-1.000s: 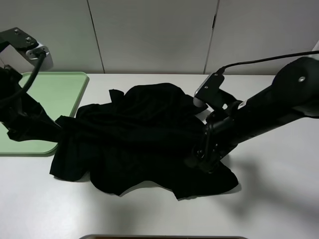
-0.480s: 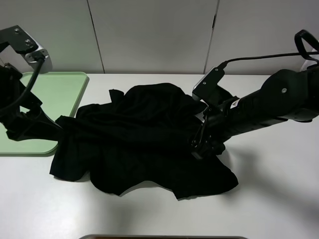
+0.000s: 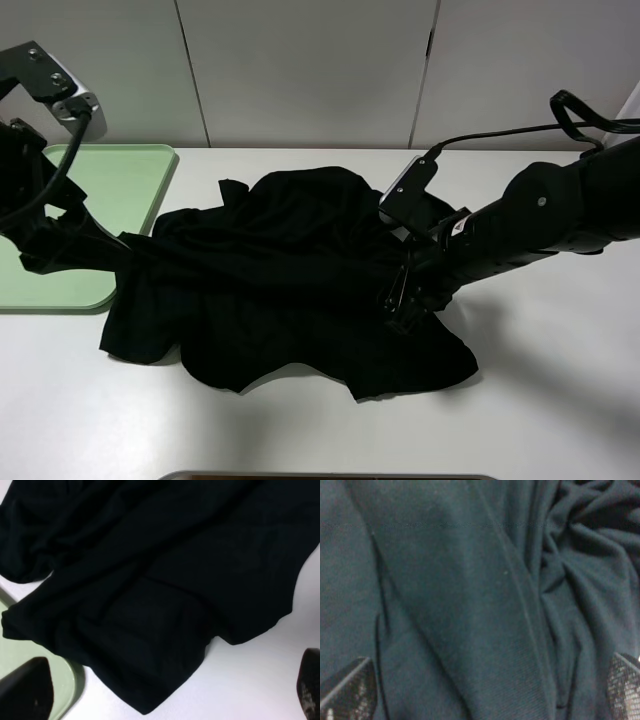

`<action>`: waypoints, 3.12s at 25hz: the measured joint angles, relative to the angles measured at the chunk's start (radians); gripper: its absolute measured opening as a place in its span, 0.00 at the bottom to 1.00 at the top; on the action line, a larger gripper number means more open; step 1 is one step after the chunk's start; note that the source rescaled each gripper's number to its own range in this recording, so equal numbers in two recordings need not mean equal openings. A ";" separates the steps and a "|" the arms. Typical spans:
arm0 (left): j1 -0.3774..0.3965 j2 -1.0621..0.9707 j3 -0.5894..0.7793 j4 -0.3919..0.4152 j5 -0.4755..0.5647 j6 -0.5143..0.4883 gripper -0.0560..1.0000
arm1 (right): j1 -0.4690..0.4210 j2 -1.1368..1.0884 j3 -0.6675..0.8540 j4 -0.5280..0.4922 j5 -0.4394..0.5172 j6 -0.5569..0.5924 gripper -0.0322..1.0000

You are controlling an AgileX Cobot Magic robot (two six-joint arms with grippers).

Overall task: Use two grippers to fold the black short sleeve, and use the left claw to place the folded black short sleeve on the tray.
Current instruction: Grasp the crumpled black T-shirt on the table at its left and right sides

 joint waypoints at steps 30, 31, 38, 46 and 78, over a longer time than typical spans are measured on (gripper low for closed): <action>0.000 0.000 0.000 0.000 -0.001 0.001 0.97 | -0.151 0.000 0.000 -0.121 0.097 0.022 0.36; 0.000 0.000 0.000 0.000 -0.001 0.001 0.97 | -0.151 0.000 0.000 -0.121 0.097 0.022 0.36; 0.000 0.000 0.000 0.000 -0.002 0.001 0.97 | -0.151 0.000 0.000 -0.121 0.123 0.022 0.03; 0.000 0.028 0.000 0.015 -0.067 0.062 0.97 | -0.151 0.000 0.000 -0.121 0.124 0.022 0.03; 0.000 0.765 -0.554 0.331 0.188 -0.047 0.96 | -0.151 0.000 0.000 -0.120 0.130 0.090 0.03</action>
